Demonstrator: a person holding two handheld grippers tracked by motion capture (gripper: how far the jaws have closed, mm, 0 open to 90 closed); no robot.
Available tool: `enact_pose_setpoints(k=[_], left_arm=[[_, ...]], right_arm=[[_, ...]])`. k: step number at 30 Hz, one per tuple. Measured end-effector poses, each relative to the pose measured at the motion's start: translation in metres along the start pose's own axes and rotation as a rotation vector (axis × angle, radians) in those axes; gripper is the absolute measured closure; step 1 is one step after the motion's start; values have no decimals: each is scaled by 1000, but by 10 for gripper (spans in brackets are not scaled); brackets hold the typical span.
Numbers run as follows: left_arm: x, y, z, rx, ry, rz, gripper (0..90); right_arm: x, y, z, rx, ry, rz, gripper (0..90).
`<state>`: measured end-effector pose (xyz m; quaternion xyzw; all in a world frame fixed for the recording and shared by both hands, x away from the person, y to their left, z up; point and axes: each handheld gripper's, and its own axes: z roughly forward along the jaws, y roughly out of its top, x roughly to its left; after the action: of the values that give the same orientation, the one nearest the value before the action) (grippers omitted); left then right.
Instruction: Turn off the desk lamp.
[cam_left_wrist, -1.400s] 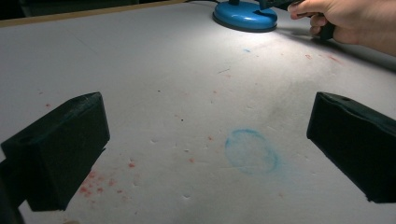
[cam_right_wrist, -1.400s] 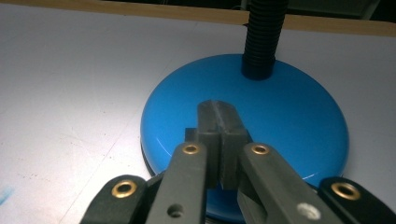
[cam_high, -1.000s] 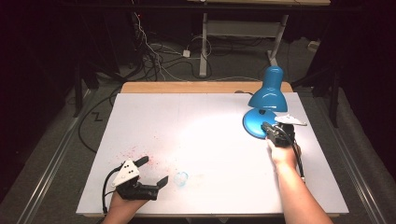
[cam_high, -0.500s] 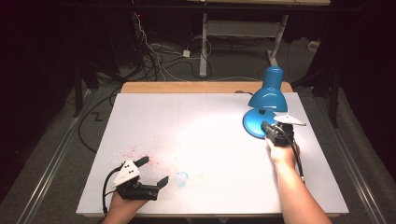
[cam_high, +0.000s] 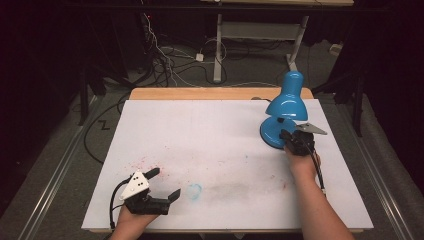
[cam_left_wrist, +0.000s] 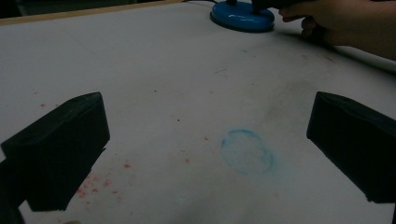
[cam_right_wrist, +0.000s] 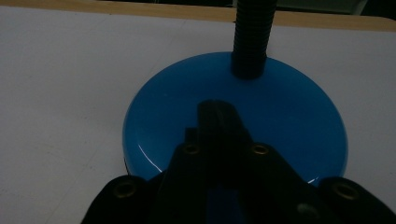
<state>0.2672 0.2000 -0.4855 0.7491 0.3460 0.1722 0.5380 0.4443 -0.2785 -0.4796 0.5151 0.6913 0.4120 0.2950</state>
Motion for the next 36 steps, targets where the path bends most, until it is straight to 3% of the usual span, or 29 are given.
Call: enact_pose_setpoints(k=[23, 26, 36], left_arm=[[1, 0, -2, -8, -2, -3, 0], [1, 0, -2, -8, -3, -5, 0], [-1, 1, 3, 1, -10, 1, 0]], right_arm=[[0, 1, -1, 7, 4, 0, 900], [1, 2, -4, -7, 19, 9, 900], [15, 9, -24, -31, 60, -34, 900]])
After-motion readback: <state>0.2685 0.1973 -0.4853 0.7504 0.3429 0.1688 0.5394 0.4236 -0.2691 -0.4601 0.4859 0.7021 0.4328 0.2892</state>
